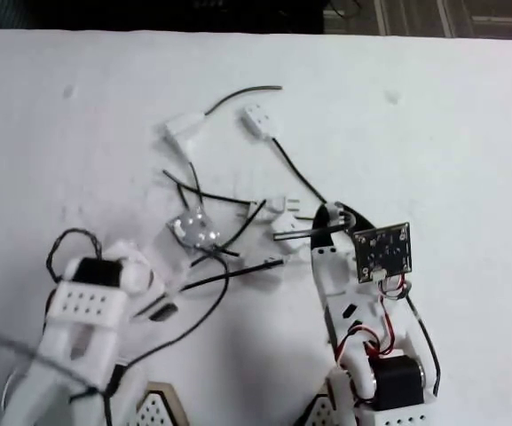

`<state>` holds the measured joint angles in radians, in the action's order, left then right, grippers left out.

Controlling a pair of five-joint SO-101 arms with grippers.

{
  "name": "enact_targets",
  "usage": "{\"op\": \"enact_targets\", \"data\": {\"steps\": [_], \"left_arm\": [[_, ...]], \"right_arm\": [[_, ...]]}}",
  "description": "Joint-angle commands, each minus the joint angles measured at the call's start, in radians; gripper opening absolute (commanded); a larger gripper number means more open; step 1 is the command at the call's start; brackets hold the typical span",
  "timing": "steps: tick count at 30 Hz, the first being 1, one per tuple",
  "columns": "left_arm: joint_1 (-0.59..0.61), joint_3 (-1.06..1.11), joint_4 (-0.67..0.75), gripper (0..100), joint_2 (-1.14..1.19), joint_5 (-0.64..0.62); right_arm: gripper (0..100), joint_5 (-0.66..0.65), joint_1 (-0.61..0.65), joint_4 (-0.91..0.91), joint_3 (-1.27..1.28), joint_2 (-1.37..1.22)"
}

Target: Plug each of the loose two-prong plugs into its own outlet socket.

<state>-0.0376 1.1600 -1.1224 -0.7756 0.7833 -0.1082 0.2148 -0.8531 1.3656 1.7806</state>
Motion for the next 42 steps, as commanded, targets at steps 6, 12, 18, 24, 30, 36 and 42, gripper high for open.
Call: {"op": "enact_targets", "data": {"steps": [6, 12, 18, 24, 30, 36, 42], "left_arm": [[0.008, -0.25, 0.025, 26, 0.435, -0.003], [0.001, -0.304, 0.017, 17, 0.527, -0.011], [-0.015, -0.31, 0.078, 5, 0.527, -0.129], [-0.016, -0.359, 0.137, 4, 0.536, -0.229], [-0.061, -0.361, 0.138, 4, 0.538, -0.267], [-0.07, -0.359, 0.144, 5, 0.536, -0.295], [-0.061, -0.367, 0.107, 17, 0.527, -0.285]], "right_arm": [[1.7, -0.012, 0.001, 0.016, -0.006, 0.005], [1.7, -0.012, 0.001, 0.016, -0.006, 0.005], [1.7, -0.012, 0.001, 0.016, -0.006, 0.007], [1.7, -0.012, 0.001, 0.016, -0.006, 0.007], [1.7, -0.012, 0.001, 0.016, -0.006, 0.007], [1.7, -0.012, 0.001, 0.016, -0.006, 0.007], [1.7, -0.012, 0.001, 0.016, -0.006, 0.007]]}}
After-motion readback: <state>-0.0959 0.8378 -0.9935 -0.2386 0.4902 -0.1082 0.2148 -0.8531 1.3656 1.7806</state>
